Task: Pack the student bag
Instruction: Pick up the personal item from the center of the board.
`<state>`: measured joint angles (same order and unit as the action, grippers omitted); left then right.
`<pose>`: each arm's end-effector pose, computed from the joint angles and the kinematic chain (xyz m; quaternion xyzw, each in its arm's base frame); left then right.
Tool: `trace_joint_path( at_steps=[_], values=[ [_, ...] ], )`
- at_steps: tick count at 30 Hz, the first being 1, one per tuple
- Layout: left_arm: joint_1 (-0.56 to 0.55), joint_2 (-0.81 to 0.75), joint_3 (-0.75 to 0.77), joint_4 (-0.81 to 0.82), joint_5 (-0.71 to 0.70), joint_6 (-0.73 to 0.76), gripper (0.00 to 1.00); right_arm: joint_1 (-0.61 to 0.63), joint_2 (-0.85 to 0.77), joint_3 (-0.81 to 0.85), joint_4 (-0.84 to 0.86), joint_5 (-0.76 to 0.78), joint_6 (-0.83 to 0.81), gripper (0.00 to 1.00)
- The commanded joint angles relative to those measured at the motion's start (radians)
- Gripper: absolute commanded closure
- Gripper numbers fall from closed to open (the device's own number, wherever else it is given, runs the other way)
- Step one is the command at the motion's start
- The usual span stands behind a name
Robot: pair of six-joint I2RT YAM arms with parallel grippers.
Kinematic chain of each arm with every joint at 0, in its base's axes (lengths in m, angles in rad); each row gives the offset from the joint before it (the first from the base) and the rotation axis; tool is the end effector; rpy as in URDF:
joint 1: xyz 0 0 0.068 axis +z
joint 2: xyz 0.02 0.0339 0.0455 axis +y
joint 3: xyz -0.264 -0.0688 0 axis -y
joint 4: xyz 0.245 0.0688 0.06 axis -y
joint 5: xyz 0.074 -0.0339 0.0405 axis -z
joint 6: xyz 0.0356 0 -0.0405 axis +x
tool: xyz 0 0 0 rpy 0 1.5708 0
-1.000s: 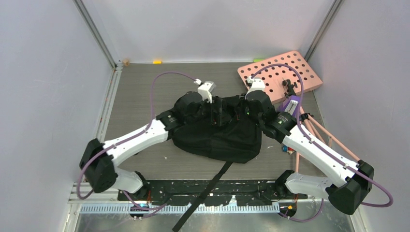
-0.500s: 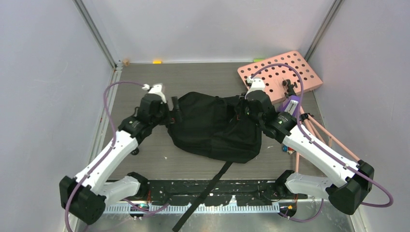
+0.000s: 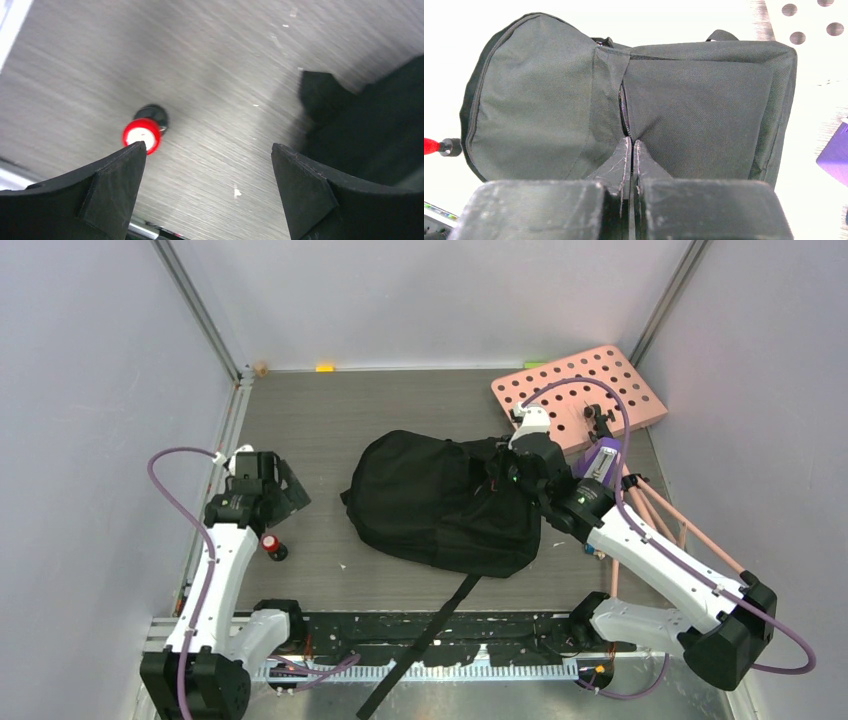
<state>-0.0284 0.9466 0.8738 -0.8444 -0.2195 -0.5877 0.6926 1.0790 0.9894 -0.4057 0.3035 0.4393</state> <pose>0.1807 0.0026 0.2834 -0.2936 0.8951 0.0021 0.3355 0.1913 0.1449 0.3327 -0.0304 0.8520 0.1619 0.4970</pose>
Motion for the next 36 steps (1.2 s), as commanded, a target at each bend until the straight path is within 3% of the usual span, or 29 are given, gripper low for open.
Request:
trace_joint_path(
  at_steps=[1, 4, 12, 19, 32, 36],
  values=[
    [0.024, -0.049, -0.032, -0.086, -0.189, -0.063, 0.00, 0.000, -0.058, -0.004, 0.087, 0.010, -0.018, 1.00],
    [0.098, -0.068, -0.080, -0.061, -0.172, -0.077, 0.00, 0.000, -0.066, -0.018, 0.103, 0.008, -0.020, 1.00],
    [0.233, 0.008, -0.154, 0.021, 0.044, -0.089, 0.04, -0.001, -0.057, -0.026, 0.121, -0.012, -0.019, 1.00],
    [0.275, 0.012, -0.210, 0.076, 0.075, -0.106, 0.29, -0.001, -0.058, -0.032, 0.123, -0.007, -0.019, 1.00],
    [0.305, 0.072, -0.227, 0.151, 0.068, -0.074, 0.58, -0.001, -0.042, -0.028, 0.123, -0.015, -0.016, 1.00],
    [0.307, 0.065, -0.232, 0.151, 0.075, -0.063, 0.73, -0.001, -0.038, -0.026, 0.122, -0.017, -0.016, 1.00]
  ],
)
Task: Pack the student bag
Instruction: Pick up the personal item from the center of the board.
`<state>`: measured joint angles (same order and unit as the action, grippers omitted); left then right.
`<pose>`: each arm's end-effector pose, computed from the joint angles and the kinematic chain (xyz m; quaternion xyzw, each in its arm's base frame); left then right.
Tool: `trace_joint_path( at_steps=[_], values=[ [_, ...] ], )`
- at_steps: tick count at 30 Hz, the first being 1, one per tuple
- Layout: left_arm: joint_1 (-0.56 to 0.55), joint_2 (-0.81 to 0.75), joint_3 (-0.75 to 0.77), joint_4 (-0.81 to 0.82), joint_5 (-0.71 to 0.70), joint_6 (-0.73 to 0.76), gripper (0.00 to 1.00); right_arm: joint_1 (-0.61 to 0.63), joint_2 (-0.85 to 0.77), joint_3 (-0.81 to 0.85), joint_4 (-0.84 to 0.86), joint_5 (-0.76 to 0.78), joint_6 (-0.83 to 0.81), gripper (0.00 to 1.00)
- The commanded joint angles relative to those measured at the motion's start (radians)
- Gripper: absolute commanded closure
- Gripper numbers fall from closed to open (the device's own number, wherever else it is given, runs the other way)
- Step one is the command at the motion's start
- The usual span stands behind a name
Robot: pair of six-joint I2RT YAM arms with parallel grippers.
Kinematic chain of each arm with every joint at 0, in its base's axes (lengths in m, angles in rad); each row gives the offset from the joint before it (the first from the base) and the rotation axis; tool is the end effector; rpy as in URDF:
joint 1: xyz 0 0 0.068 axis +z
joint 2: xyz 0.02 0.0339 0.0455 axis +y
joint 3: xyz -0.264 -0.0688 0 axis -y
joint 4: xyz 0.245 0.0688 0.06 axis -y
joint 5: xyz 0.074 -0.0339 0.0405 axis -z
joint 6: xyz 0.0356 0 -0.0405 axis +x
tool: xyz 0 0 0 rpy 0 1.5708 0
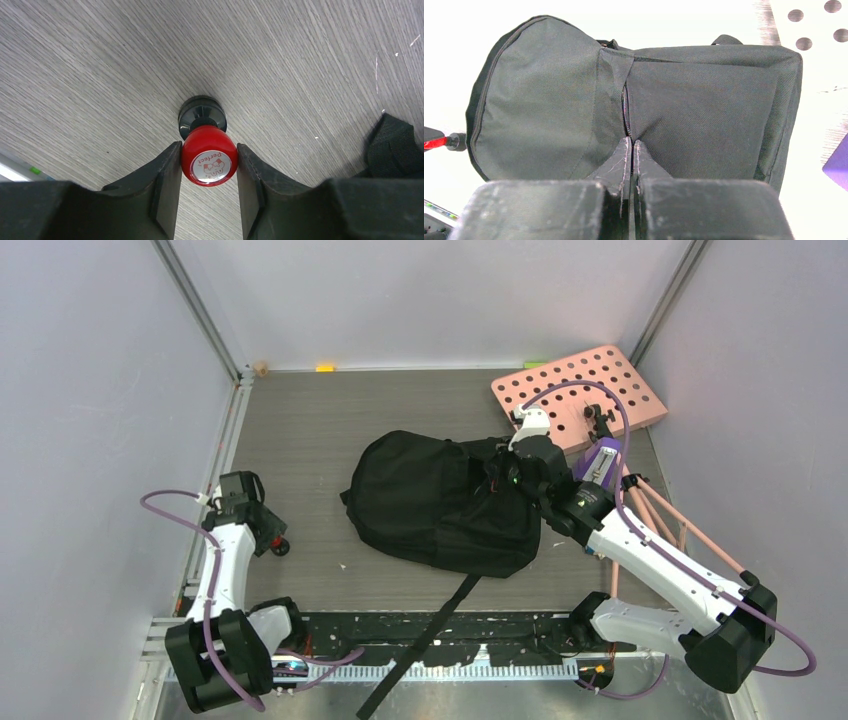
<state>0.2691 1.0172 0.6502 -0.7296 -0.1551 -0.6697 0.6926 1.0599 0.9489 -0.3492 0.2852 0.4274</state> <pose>0.1733 0.0535 0.2090 -0.4546 0.8561 0.0272 0.2445 0.1895 0.1442 0.3282 -0.0369 0.8436 0.1749 0.5063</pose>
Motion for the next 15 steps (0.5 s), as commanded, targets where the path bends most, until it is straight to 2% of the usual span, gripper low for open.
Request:
trace_joint_path(
  at_steps=[1, 3, 9, 15],
  values=[
    [0.010, -0.013, -0.010, 0.037, 0.014, 0.020, 0.76, -0.002, -0.018, 0.014, 0.066, 0.001, -0.004, 1.00],
    [0.010, -0.031, -0.008, 0.035, 0.030, 0.023, 0.80, -0.001, -0.018, 0.014, 0.065, 0.001, -0.004, 1.00],
    [0.010, -0.064, 0.029, 0.017, 0.142, 0.032, 0.83, -0.001, -0.016, 0.024, 0.066, 0.000, -0.004, 0.99],
    [-0.007, -0.105, 0.128, -0.014, 0.348, 0.120, 0.93, -0.002, -0.012, 0.040, 0.043, 0.006, -0.006, 1.00]
  ],
)
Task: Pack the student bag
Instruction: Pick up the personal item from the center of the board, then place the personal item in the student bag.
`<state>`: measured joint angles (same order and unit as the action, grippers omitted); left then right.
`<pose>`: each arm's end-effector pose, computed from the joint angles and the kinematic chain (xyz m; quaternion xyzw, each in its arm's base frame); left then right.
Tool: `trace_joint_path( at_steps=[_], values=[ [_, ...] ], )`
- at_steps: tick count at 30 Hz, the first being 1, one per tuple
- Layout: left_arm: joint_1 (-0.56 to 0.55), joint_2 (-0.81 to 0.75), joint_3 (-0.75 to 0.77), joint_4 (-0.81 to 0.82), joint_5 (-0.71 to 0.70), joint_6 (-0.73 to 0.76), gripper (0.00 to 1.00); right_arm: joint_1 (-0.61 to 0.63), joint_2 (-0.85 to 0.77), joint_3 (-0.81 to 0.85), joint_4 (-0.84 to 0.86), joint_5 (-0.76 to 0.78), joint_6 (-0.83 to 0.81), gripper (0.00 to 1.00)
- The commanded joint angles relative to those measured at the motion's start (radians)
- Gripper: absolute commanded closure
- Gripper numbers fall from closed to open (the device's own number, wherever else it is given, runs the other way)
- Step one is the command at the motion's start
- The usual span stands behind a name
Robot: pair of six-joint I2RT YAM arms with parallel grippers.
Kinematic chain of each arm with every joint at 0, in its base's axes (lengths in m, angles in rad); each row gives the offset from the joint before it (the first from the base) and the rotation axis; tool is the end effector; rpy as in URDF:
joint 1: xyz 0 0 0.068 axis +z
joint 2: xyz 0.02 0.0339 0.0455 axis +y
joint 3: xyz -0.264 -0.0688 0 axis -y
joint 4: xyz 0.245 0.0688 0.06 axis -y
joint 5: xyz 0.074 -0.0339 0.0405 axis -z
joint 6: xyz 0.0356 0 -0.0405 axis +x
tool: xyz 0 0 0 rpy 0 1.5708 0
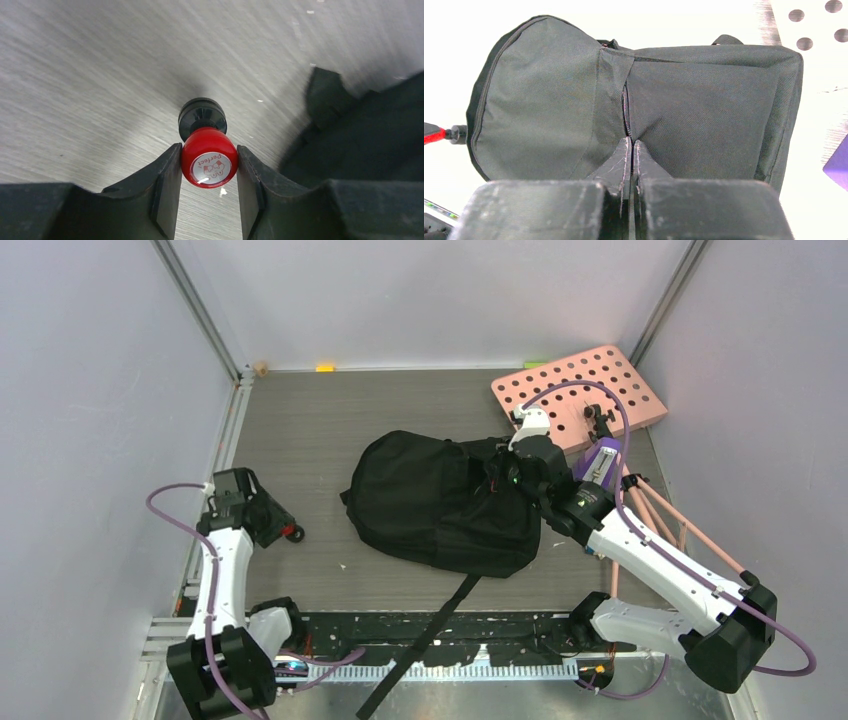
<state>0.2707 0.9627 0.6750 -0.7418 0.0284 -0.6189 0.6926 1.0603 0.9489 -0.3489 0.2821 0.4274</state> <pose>0.1714 0.0465 0.2243 -0.4111 0.8714 -0.0598 0.2609 0.1896 0.1444 0.3282 -0.0378 0.8437 0.1760 0.5057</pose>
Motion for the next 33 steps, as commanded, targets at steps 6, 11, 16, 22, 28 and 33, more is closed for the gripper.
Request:
trace_joint_path(
  at_steps=[6, 11, 16, 22, 28, 33],
  values=[
    [-0.232, -0.009, 0.323, -0.124, 0.184, 0.135, 0.90, -0.001, -0.021, 0.038, 0.036, 0.045, -0.006, 1.00],
    [-0.462, 0.089, 0.431, 0.020, 0.421, 0.056, 0.90, -0.001, 0.001, 0.063, 0.007, 0.084, -0.022, 1.00],
    [-0.675, 0.220, 0.477, 0.203, 0.442, 0.021, 0.90, -0.001, 0.014, 0.077, -0.018, 0.086, -0.006, 1.00],
    [-0.882, 0.472, 0.554, 0.400, 0.442, -0.001, 0.93, -0.001, 0.034, 0.093, -0.028, 0.065, 0.023, 1.00],
    [-0.960, 0.607, 0.594, 0.612, 0.477, -0.065, 0.93, 0.000, 0.041, 0.106, -0.046, 0.053, 0.047, 1.00],
    [-0.979, 0.715, 0.592, 0.730, 0.527, -0.123, 0.94, 0.001, 0.053, 0.116, -0.053, 0.046, 0.055, 1.00]
  ],
)
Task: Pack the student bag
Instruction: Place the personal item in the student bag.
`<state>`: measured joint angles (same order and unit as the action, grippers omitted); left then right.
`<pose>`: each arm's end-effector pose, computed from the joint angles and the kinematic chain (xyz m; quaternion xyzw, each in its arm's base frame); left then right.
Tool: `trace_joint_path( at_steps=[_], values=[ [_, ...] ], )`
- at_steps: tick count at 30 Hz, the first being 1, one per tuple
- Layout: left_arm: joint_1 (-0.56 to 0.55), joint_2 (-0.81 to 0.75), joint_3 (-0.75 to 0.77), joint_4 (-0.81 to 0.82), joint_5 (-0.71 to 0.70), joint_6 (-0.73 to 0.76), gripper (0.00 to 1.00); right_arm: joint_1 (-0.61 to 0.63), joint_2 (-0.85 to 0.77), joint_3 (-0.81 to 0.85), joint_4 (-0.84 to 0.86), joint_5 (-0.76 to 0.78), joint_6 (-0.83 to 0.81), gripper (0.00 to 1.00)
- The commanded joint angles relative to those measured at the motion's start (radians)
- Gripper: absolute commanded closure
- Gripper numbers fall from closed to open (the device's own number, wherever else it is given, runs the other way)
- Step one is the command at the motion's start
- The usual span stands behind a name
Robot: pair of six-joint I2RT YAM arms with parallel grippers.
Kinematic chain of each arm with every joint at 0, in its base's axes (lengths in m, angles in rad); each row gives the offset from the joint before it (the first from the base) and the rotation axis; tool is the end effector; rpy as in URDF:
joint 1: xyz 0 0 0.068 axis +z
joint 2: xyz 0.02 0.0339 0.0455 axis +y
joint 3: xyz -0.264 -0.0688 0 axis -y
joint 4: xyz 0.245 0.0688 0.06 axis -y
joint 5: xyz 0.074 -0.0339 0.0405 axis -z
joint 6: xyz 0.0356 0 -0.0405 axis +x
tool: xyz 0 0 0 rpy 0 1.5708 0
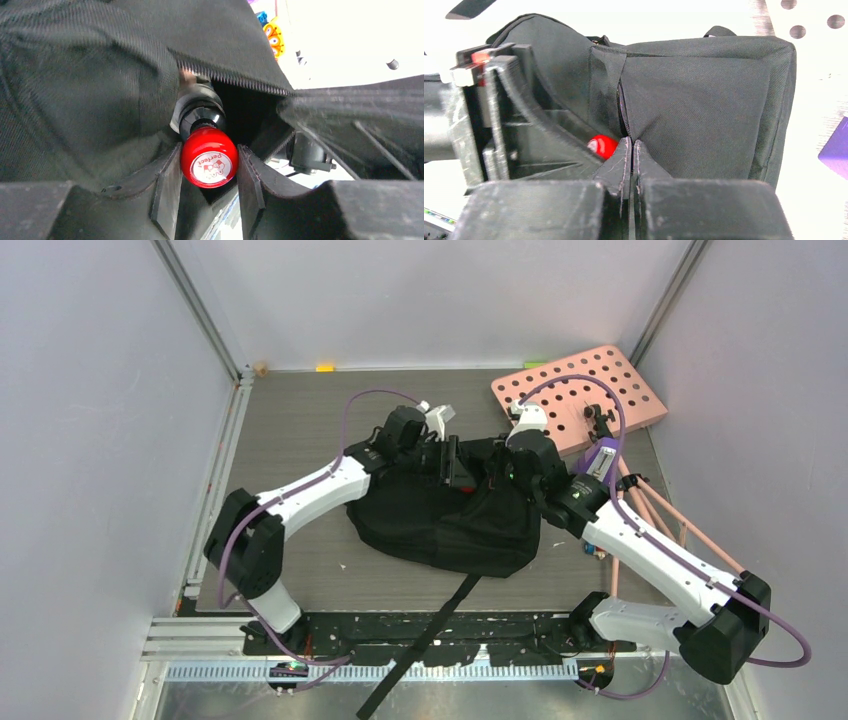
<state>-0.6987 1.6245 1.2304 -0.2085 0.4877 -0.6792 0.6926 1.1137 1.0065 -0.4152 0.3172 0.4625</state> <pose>0.2728 -0.2510 0.2787 0.1207 0.8578 -0.4521 0.2128 0.1971 0.1491 0.3300 -0.0196 0.8583 0.1553 0.4887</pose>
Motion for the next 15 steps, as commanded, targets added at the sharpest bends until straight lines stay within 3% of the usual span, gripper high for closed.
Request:
trace_joint_path(
  at_steps=[1, 6, 9, 12, 15],
  values=[
    [-0.016, 0.072, 0.033, 0.226, 0.074, -0.073, 0.94, 0.001, 0.003, 0.059, 0.012, 0.010, 0.020, 1.00],
    [-0.051, 0.139, 0.021, 0.276, 0.052, -0.091, 0.94, 0.000, 0.018, 0.063, 0.015, 0.008, 0.025, 1.00],
    [-0.058, 0.142, -0.002, 0.288, 0.014, -0.086, 0.88, 0.001, 0.028, 0.068, 0.016, 0.005, 0.026, 1.00],
    [-0.058, 0.126, -0.025, 0.277, -0.029, -0.064, 0.73, 0.001, 0.034, 0.073, 0.016, 0.007, 0.025, 1.00],
    [-0.059, 0.072, -0.049, 0.233, -0.113, -0.030, 0.51, 0.001, 0.034, 0.074, 0.016, 0.015, 0.022, 1.00]
  ],
)
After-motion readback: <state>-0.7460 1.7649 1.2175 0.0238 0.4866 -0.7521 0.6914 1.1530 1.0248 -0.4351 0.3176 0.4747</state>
